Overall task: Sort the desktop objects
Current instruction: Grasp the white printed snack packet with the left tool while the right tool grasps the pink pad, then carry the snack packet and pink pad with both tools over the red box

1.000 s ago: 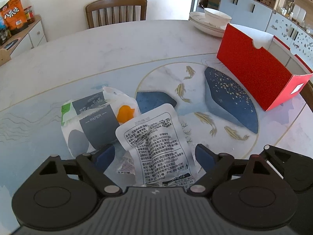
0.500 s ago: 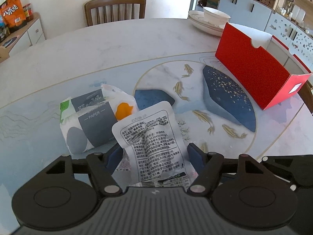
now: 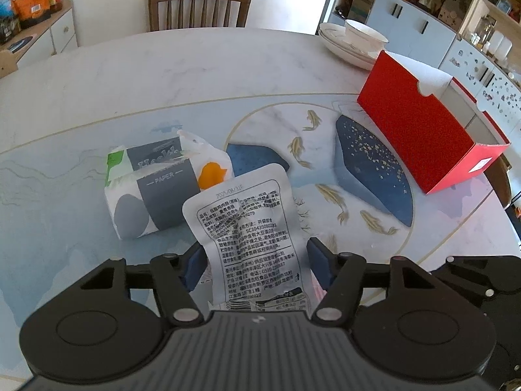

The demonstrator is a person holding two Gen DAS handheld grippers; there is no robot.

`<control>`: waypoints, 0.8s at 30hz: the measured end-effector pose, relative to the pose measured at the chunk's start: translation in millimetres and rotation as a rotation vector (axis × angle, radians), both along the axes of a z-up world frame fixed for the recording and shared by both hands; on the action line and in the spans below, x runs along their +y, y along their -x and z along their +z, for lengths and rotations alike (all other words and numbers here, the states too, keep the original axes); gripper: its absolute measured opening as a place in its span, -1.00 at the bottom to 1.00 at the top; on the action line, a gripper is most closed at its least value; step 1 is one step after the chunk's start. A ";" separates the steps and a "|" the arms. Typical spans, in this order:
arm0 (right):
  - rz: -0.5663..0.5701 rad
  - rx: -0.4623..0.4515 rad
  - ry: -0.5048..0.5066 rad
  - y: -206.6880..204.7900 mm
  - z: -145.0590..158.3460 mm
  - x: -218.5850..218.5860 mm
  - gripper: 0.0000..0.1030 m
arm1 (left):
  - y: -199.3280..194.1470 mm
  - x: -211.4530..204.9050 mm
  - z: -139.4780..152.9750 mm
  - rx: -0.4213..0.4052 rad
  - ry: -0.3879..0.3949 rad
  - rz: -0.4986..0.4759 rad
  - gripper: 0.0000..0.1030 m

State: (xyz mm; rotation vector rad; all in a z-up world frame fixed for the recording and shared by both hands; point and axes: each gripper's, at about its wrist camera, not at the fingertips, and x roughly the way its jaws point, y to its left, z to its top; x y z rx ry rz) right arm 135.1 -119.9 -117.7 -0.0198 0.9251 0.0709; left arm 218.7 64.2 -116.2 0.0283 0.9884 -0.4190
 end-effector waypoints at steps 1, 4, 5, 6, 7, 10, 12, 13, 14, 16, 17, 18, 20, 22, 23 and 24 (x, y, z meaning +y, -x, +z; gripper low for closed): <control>0.000 -0.006 0.003 -2.0 0.8 3.1 0.03 | -0.2 1.1 0.8 0.004 0.005 0.003 0.25; 0.022 -0.038 -0.019 -8.2 3.4 13.2 0.29 | -0.3 3.3 3.2 0.009 0.016 0.007 0.24; 0.028 -0.037 -0.013 -10.5 4.2 17.6 0.30 | -0.2 3.7 3.3 0.011 0.015 0.007 0.24; 0.032 -0.033 -0.001 -14.8 3.0 22.4 0.31 | -0.3 4.2 3.4 0.013 0.016 0.008 0.24; 0.032 -0.028 0.006 -18.3 1.6 25.7 0.31 | -0.5 4.5 3.2 0.015 0.017 0.010 0.23; 0.023 -0.006 0.014 -27.7 -3.7 31.7 0.30 | -1.3 5.6 3.7 0.021 0.019 0.012 0.21; 0.010 -0.003 0.017 -30.7 -5.4 32.8 0.26 | -0.5 6.8 4.7 0.017 0.021 0.011 0.21; 0.004 -0.001 0.011 -31.5 -5.6 32.4 0.24 | -0.4 7.3 4.5 0.019 0.021 0.011 0.21; 0.000 0.001 0.006 -32.0 -5.8 31.7 0.16 | -0.7 7.9 4.0 0.021 0.020 0.011 0.21; -0.004 -0.004 0.008 -31.3 -5.2 31.1 0.02 | -1.0 8.6 3.4 0.026 0.021 0.010 0.21; -0.004 -0.004 0.009 -30.7 -4.6 30.6 -0.07 | -0.9 9.4 3.2 0.027 0.025 0.011 0.21; -0.005 -0.002 0.009 -30.5 -3.9 30.4 -0.08 | -0.8 10.0 3.2 0.028 0.029 0.010 0.21; -0.006 0.001 0.008 -29.1 -3.6 28.3 -0.10 | -0.6 10.3 3.1 0.029 0.030 0.006 0.21; -0.008 -0.003 0.012 -25.5 -3.7 25.5 -0.10 | -0.9 9.3 1.6 0.030 0.018 0.000 0.22; -0.010 -0.003 0.012 -24.0 -3.7 24.4 -0.10 | -0.8 8.9 0.9 0.029 0.015 -0.004 0.23; -0.013 -0.001 0.008 -22.5 -3.8 22.5 -0.10 | -0.5 8.2 0.3 0.024 0.009 -0.008 0.25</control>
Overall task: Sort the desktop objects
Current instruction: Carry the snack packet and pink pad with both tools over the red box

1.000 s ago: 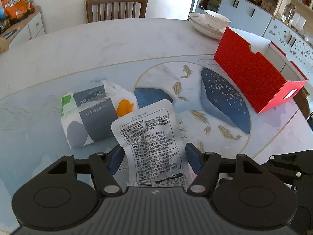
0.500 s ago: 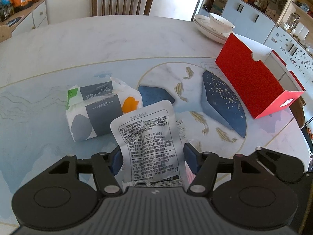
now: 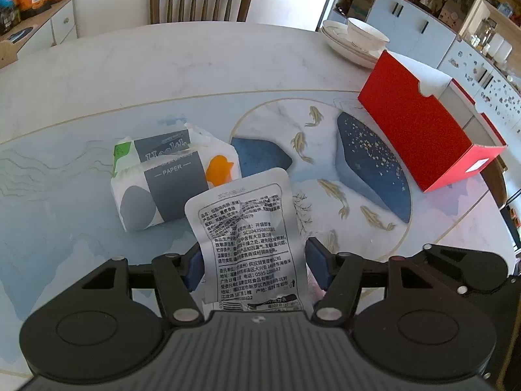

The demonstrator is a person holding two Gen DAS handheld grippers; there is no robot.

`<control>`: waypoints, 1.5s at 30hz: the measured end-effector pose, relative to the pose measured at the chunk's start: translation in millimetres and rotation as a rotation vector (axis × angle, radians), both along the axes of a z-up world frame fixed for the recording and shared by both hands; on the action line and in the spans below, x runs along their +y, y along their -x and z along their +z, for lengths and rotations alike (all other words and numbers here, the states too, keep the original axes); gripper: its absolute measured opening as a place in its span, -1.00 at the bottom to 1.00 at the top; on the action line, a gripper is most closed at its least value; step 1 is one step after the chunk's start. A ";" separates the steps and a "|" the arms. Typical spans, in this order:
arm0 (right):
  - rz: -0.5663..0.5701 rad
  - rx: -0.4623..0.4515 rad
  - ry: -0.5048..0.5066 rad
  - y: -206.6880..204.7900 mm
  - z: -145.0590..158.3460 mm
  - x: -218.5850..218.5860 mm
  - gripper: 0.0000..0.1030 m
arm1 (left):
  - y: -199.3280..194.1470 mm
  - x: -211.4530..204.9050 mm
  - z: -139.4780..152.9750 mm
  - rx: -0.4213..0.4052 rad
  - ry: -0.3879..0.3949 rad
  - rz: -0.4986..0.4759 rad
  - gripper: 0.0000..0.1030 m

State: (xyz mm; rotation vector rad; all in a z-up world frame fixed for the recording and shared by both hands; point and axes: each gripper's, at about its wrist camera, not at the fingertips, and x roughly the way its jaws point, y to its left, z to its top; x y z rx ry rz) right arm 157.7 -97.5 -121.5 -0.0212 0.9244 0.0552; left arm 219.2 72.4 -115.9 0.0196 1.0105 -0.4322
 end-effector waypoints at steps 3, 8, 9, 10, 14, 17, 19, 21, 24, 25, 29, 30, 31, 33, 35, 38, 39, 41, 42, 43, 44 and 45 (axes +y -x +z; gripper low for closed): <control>-0.010 0.003 -0.005 3.7 0.1 -4.8 -0.10 | 0.3 -1.3 -0.2 -0.006 -0.009 -0.008 0.27; -0.026 0.008 -0.010 8.4 0.4 -10.4 -0.10 | 0.8 -0.1 0.7 -0.005 -0.001 -0.001 0.27; -0.029 0.009 -0.010 9.4 0.4 -11.6 -0.10 | 1.0 1.0 1.4 -0.006 0.008 0.001 0.27; -0.030 0.009 -0.011 10.7 0.4 -12.7 -0.10 | 1.0 2.2 2.4 -0.009 0.018 0.001 0.27; -0.029 0.010 -0.007 14.8 0.5 -15.5 -0.10 | -1.7 1.2 0.4 -0.002 0.003 -0.005 0.24; -0.031 0.011 -0.003 18.8 0.6 -19.6 -0.10 | -1.7 0.0 -2.0 -0.012 -0.011 -0.002 0.25; -0.034 0.014 -0.002 21.0 0.9 -22.8 -0.10 | -0.5 -1.5 -1.9 -0.025 -0.018 -0.008 0.24; -0.038 0.015 0.001 23.0 2.0 -26.0 -0.10 | 2.1 -2.0 0.4 -0.043 -0.024 -0.006 0.22; -0.041 0.006 -0.001 28.0 8.3 -33.2 -0.10 | 7.1 -0.8 4.8 -0.063 -0.019 -0.002 0.21; -0.043 0.001 -0.001 30.0 11.3 -36.1 -0.10 | 8.9 -0.1 5.9 -0.064 -0.017 0.002 0.21; -0.053 -0.024 -0.007 38.3 25.5 -50.0 -0.10 | 15.4 3.0 13.1 -0.052 0.014 0.022 0.21; -0.055 -0.029 -0.009 40.0 29.1 -54.1 -0.10 | 17.3 3.6 15.7 -0.053 0.022 0.027 0.21; -0.057 -0.033 -0.010 41.3 32.2 -57.8 -0.10 | 19.2 3.4 17.8 -0.053 0.028 0.033 0.21; -0.066 -0.040 -0.012 44.2 38.9 -66.9 -0.10 | 22.7 2.0 21.1 -0.044 0.041 0.043 0.21; -0.072 -0.045 -0.017 47.7 45.2 -77.3 -0.10 | 26.0 -1.9 24.1 -0.035 0.049 0.049 0.21; -0.078 -0.050 -0.017 52.5 52.0 -91.3 -0.10 | 31.3 -10.1 28.4 -0.029 0.057 0.054 0.21; -0.079 -0.049 -0.018 54.7 54.3 -96.4 -0.10 | 33.2 -13.1 29.6 -0.026 0.059 0.055 0.21; -0.083 -0.044 -0.025 58.4 57.6 -107.4 -0.10 | 37.0 -20.3 32.4 -0.015 0.069 0.058 0.21; -0.083 -0.043 -0.030 60.6 59.9 -112.6 -0.10 | 39.2 -25.2 34.4 -0.010 0.077 0.052 0.21; -0.082 -0.044 -0.035 63.1 62.1 -118.7 -0.10 | 41.4 -31.3 36.2 -0.007 0.081 0.044 0.21; -0.082 -0.043 -0.035 64.9 63.4 -122.9 -0.10 | 43.2 -37.3 37.5 -0.003 0.083 0.038 0.21; -0.082 -0.041 -0.034 66.7 65.0 -127.7 -0.10 | 44.2 -43.6 38.7 0.002 0.086 0.031 0.21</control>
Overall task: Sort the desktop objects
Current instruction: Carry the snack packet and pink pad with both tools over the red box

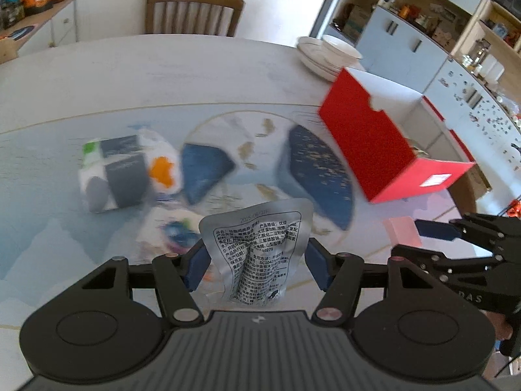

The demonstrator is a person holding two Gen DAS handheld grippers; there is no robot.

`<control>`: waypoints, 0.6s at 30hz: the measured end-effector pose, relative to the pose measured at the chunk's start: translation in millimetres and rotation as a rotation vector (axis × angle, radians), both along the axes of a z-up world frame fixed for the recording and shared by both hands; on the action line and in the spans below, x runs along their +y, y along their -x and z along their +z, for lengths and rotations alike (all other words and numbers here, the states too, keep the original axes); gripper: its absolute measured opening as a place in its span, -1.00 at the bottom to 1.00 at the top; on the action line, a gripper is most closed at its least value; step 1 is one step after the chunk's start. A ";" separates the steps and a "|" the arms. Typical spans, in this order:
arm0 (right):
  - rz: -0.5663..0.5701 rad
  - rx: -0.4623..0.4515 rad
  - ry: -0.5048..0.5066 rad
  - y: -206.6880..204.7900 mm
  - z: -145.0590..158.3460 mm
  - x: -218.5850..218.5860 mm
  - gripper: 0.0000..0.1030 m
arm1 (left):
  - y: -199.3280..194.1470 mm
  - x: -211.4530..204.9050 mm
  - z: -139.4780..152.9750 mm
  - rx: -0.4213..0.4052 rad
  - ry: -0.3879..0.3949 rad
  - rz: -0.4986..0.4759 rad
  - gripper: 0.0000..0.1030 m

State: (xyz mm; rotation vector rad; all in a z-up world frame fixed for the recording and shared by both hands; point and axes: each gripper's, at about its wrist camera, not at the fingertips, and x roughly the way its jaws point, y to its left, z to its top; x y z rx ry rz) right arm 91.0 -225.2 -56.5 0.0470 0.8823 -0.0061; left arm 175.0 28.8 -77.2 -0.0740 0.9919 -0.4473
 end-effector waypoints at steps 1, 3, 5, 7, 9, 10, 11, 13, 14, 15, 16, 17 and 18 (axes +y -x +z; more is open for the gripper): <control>0.002 0.002 0.001 1.8 1.4 -5.1 -0.10 | 0.9 -7.8 1.3 0.005 0.006 -0.010 0.21; 0.003 0.002 -0.001 6.1 3.9 -15.7 -0.10 | 2.0 -21.7 2.7 0.014 0.018 -0.024 0.21; 0.006 0.005 -0.007 10.2 6.0 -26.8 -0.10 | 1.9 -37.4 3.5 0.020 0.025 -0.039 0.21; 0.010 0.006 -0.001 14.7 7.9 -37.9 -0.10 | 1.7 -52.4 4.3 0.026 0.030 -0.054 0.21; 0.012 0.004 -0.005 19.4 10.7 -50.1 -0.10 | 1.5 -69.6 6.2 0.026 0.031 -0.073 0.21; 0.011 0.002 -0.002 21.7 12.3 -56.5 -0.10 | 1.3 -78.5 7.4 0.025 0.030 -0.083 0.21; 0.009 -0.001 0.001 23.9 13.9 -62.5 -0.10 | 0.6 -87.9 9.0 0.022 0.029 -0.094 0.21; 0.004 -0.002 0.002 26.7 17.5 -76.4 -0.10 | 0.3 -103.5 12.9 0.019 0.027 -0.112 0.21; 0.000 -0.001 0.000 28.0 19.1 -82.8 -0.10 | -0.6 -113.0 14.9 0.016 0.026 -0.124 0.21; -0.004 -0.002 -0.004 28.9 21.1 -90.2 -0.10 | -1.1 -120.5 16.6 0.014 0.025 -0.132 0.21; -0.010 -0.004 -0.011 30.0 23.7 -98.8 -0.10 | -2.1 -128.4 18.5 0.013 0.023 -0.142 0.21; -0.015 -0.006 -0.016 30.3 26.0 -106.5 -0.10 | -3.1 -136.5 20.9 0.010 0.022 -0.153 0.21; -0.022 -0.010 -0.018 30.7 28.2 -113.7 -0.10 | -4.0 -145.0 23.6 0.003 0.020 -0.165 0.21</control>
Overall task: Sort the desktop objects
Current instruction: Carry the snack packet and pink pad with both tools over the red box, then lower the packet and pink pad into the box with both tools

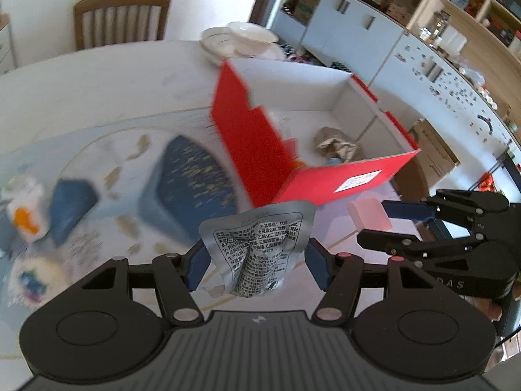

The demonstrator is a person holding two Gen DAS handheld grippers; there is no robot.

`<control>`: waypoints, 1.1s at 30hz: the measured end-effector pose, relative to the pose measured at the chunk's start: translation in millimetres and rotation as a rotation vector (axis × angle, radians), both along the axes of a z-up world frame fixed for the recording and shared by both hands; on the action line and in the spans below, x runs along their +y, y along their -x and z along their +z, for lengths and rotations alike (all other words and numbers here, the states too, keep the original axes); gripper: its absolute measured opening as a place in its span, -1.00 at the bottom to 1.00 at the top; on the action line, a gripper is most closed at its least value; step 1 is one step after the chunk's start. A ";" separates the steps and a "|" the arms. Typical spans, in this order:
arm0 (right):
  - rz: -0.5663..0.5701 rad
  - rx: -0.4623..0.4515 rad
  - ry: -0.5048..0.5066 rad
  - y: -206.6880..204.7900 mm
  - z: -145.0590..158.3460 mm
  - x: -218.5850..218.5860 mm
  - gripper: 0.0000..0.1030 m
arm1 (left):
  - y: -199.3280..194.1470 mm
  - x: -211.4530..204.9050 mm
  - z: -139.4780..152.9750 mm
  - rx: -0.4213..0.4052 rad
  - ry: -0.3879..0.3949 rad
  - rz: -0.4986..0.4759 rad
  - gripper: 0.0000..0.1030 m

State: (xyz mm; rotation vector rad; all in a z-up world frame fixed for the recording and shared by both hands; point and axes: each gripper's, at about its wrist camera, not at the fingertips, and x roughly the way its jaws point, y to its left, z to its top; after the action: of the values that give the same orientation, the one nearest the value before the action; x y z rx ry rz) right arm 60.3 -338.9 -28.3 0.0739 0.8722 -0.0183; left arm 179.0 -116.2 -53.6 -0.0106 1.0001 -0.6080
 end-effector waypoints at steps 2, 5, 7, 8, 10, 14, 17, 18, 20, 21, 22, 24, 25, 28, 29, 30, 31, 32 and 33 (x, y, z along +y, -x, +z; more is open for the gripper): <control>-0.007 -0.007 -0.001 0.6 4.7 -13.6 -0.10 | -1.6 -15.6 6.0 -0.013 -0.002 -0.022 0.21; -0.017 -0.027 0.004 -0.4 12.7 -32.5 -0.10 | -6.5 -37.5 15.8 -0.035 0.003 -0.047 0.21; -0.022 -0.041 0.014 -2.6 17.6 -45.3 -0.10 | -10.4 -49.6 21.1 -0.049 0.005 -0.061 0.21; -0.025 -0.046 0.022 -4.3 18.7 -50.9 -0.10 | -13.1 -57.1 24.1 -0.056 0.004 -0.069 0.21; -0.032 -0.053 0.035 -8.6 21.0 -63.2 -0.10 | -18.8 -68.7 29.0 -0.068 0.002 -0.082 0.21; -0.044 -0.067 0.052 -17.4 22.5 -83.2 -0.10 | -35.7 -90.4 40.6 -0.086 0.005 -0.102 0.21; -0.056 -0.068 0.058 -27.5 21.6 -97.6 -0.10 | -50.0 -105.7 47.4 -0.100 0.003 -0.109 0.21; -0.059 -0.066 0.058 -31.1 21.2 -101.4 -0.10 | -54.6 -110.2 48.7 -0.103 0.000 -0.110 0.21; -0.062 -0.063 0.061 -37.9 18.7 -107.8 -0.10 | -65.6 -119.4 48.8 -0.106 -0.011 -0.113 0.21; -0.064 -0.057 0.062 -42.5 16.9 -109.9 -0.10 | -71.1 -123.4 48.2 -0.104 -0.017 -0.111 0.21; -0.066 -0.050 0.060 -47.2 14.1 -112.8 -0.10 | -76.6 -127.3 46.7 -0.099 -0.022 -0.111 0.21; -0.065 -0.038 0.059 -54.6 8.6 -116.7 -0.10 | -87.9 -136.3 43.7 -0.098 -0.037 -0.110 0.21; -0.070 -0.032 0.063 -58.4 5.3 -118.1 -0.10 | -92.7 -140.7 41.5 -0.100 -0.049 -0.111 0.21; -0.068 -0.008 0.058 -68.4 -6.1 -121.1 -0.10 | -108.3 -151.1 27.8 -0.071 -0.073 -0.117 0.21; -0.066 0.005 0.058 -72.3 -11.2 -121.6 -0.10 | -114.1 -154.2 20.7 -0.052 -0.080 -0.115 0.21; -0.062 0.016 0.054 -74.6 -15.3 -122.9 -0.10 | -118.6 -156.3 15.0 -0.042 -0.088 -0.109 0.21; -0.059 0.027 0.055 -78.1 -20.2 -122.9 -0.10 | -122.5 -158.8 9.3 -0.034 -0.098 -0.108 0.21; -0.055 0.037 0.059 -80.9 -24.6 -123.3 -0.10 | -126.4 -161.8 2.6 -0.023 -0.108 -0.109 0.21; -0.048 0.049 0.061 -83.2 -29.0 -122.5 -0.10 | -129.2 -164.0 -2.2 -0.017 -0.112 -0.110 0.21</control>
State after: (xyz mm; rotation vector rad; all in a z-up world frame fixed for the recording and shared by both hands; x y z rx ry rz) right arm 143.5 -461.4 -57.3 0.0375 0.9179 -0.0915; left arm 308.2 -280.2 -55.8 0.1492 1.0222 -0.6501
